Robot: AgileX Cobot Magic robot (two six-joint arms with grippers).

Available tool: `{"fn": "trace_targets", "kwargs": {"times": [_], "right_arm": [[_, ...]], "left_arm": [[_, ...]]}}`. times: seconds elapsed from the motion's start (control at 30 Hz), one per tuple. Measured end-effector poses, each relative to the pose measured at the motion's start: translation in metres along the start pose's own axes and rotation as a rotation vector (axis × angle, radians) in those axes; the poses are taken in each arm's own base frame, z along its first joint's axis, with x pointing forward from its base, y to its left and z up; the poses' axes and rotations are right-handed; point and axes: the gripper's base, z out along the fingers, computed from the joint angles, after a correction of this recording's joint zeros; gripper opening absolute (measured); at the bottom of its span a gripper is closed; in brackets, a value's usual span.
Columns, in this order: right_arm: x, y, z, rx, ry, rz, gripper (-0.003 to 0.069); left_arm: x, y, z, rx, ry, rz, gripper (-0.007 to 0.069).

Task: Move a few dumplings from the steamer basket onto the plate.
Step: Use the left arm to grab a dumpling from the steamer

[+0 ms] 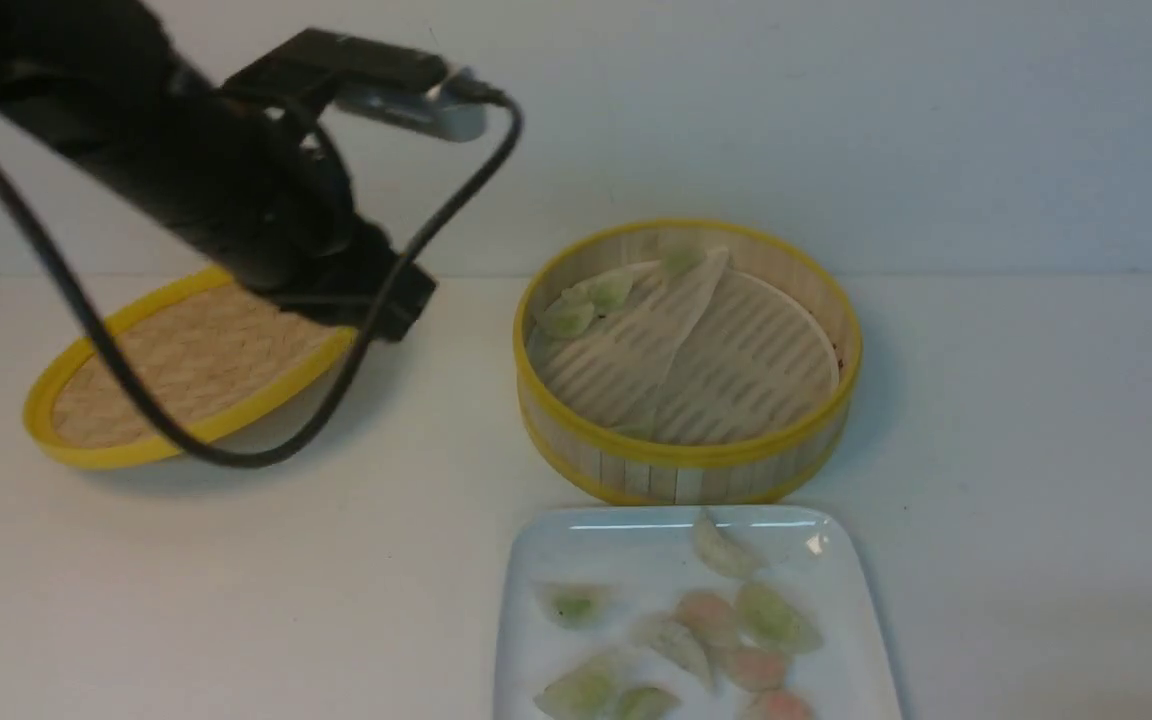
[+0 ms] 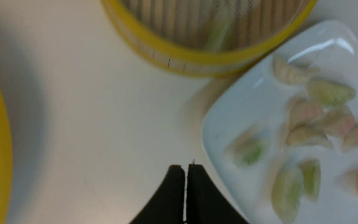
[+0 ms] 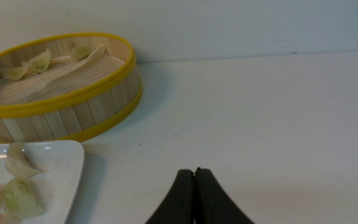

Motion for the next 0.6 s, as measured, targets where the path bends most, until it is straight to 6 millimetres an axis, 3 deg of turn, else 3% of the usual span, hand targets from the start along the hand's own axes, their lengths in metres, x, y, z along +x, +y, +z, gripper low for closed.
{"fn": "trace_targets", "kwargs": {"times": [0.17, 0.33, 0.6], "right_arm": [[0.000, 0.000, 0.000, 0.000, 0.000, 0.000, -0.0015], [0.000, 0.000, 0.000, 0.000, -0.001, 0.000, -0.0015], [0.000, 0.000, 0.000, 0.000, -0.001, 0.000, -0.0015]], "left_arm": [[-0.034, -0.005, 0.037, -0.011, -0.053, 0.178, -0.0006], [-0.062, 0.005, 0.102, -0.001, -0.068, 0.206, -0.0006], [-0.069, 0.026, 0.178, -0.046, -0.098, 0.335, 0.0015]]}}
